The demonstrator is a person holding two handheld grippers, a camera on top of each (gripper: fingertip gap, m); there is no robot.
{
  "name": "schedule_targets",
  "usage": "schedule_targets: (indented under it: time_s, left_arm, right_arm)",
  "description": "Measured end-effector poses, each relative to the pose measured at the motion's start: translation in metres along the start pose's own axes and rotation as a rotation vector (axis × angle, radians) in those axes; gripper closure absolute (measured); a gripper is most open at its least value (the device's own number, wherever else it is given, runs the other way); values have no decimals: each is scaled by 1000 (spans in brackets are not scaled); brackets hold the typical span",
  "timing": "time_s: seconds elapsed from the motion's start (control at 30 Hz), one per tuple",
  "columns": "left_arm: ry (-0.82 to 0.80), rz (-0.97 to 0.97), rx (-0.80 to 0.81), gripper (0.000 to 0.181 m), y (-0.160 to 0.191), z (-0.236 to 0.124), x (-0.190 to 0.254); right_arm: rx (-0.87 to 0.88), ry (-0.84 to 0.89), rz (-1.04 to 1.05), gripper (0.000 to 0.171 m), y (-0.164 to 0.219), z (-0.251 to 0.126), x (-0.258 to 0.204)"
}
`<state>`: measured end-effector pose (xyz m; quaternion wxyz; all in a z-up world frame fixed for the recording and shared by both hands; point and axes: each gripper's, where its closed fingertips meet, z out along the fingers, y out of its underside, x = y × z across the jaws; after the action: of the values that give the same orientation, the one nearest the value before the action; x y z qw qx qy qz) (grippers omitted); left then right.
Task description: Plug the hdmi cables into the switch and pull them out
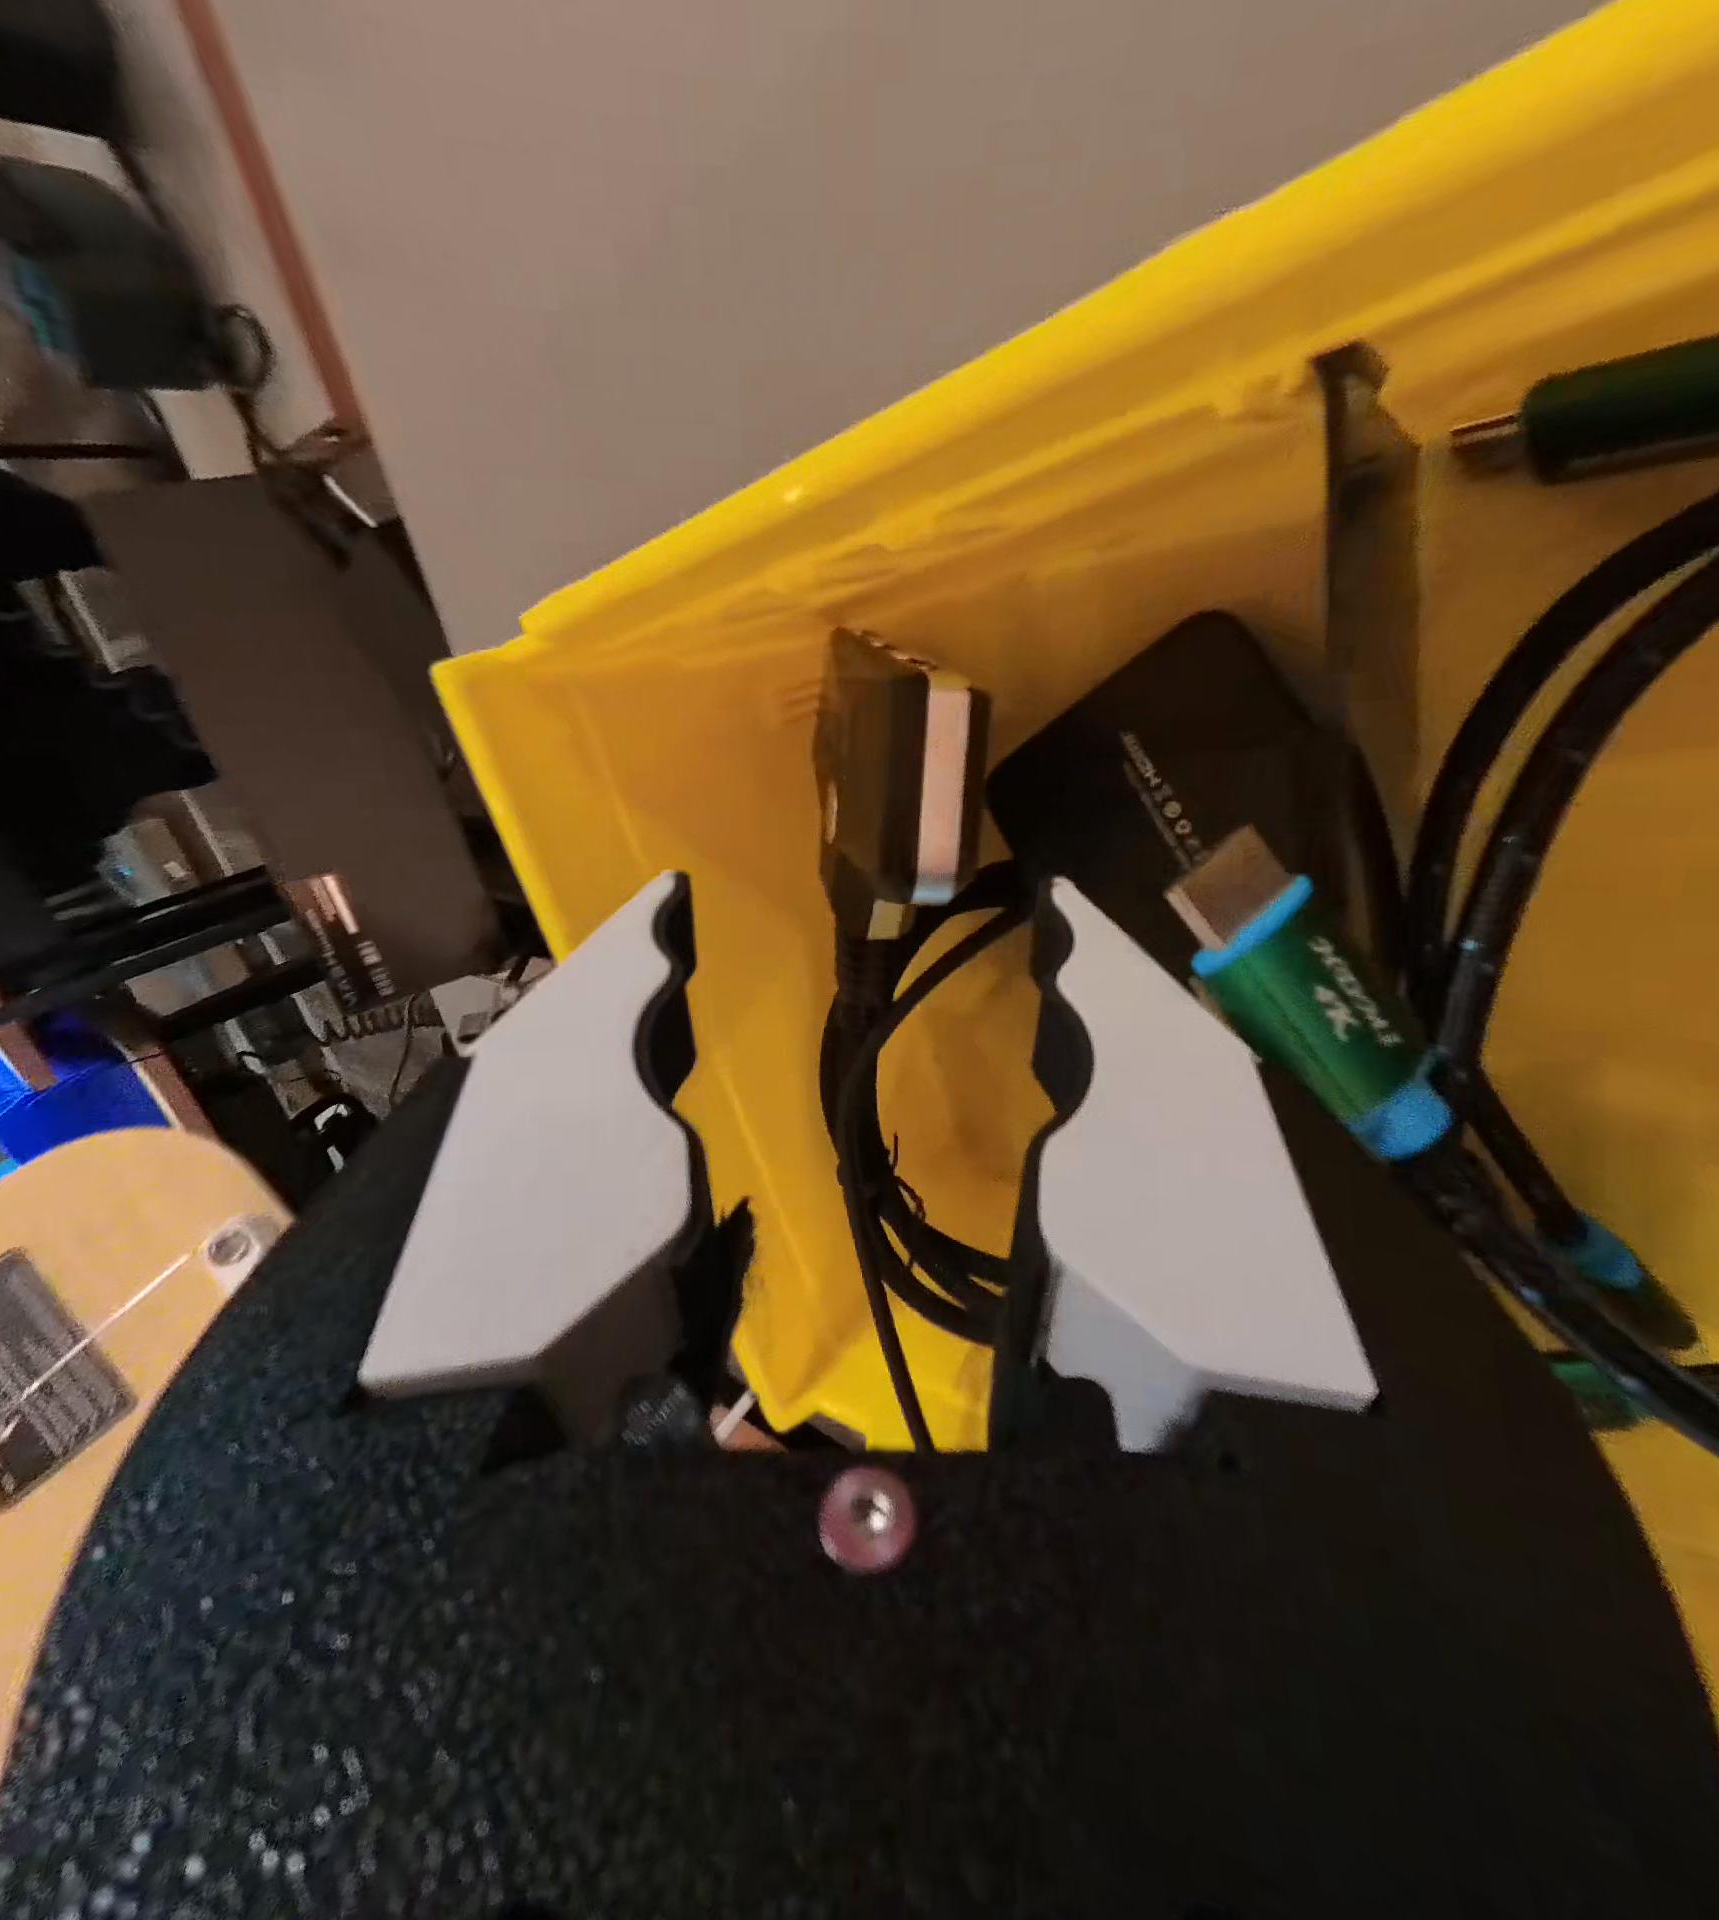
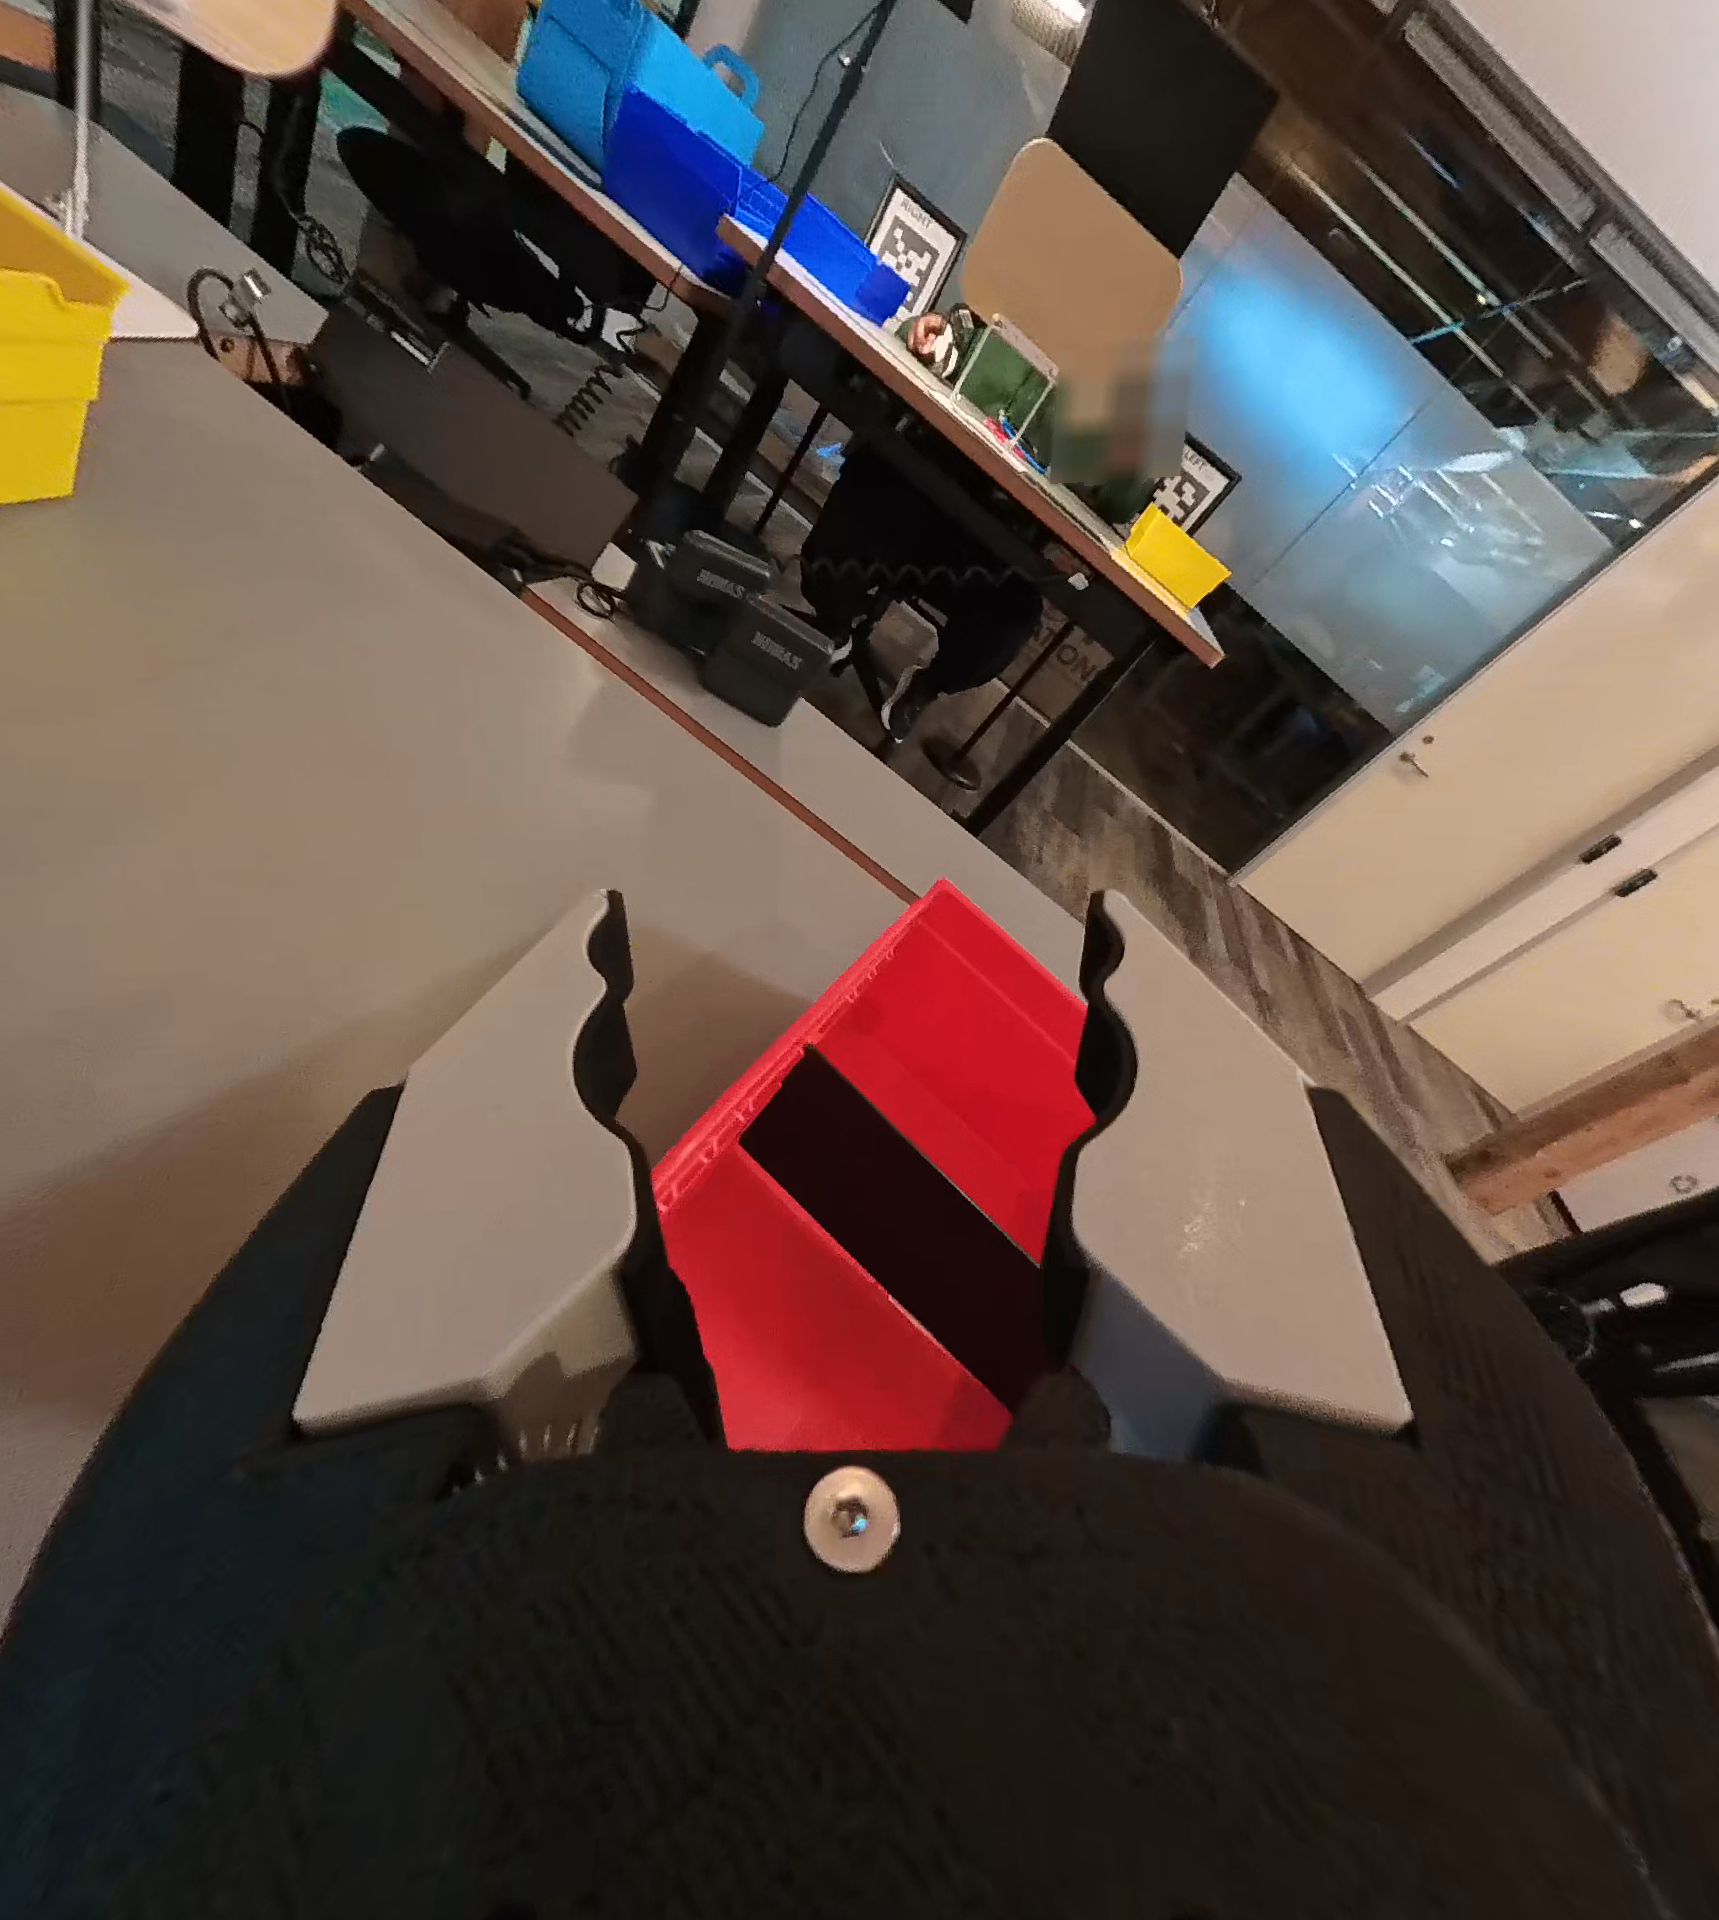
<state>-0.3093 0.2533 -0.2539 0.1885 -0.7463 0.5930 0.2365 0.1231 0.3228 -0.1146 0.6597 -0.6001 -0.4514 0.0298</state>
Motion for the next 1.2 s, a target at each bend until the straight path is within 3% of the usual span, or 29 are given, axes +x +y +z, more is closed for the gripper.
schedule_targets:
  time_s: [0.17,0.3,0.47,0.63,0.93,1.07,1.2]
  left_arm:
    - [-17,105,-51,126,3,27,-3]
    - [-75,199,-73,153,4,46,0]
    - [-146,128,-39,161,4,33,-4]
    - [-315,-33,44,162,6,-28,-37]
    - [-717,-173,86,162,3,-182,-115]
    - [-904,-228,180,161,-26,-249,-146]
    - [-1046,-265,333,162,-80,-307,-168]
  right_arm:
    - [-26,13,21,85,12,0,9]
    - [-30,19,24,85,16,-1,13]
    - [-34,19,29,85,20,-4,17]
    - [-15,30,42,86,17,-9,22]
    - [36,46,63,86,7,-25,32]
    - [68,61,79,87,1,-35,38]
    - [92,81,98,87,-1,-44,47]
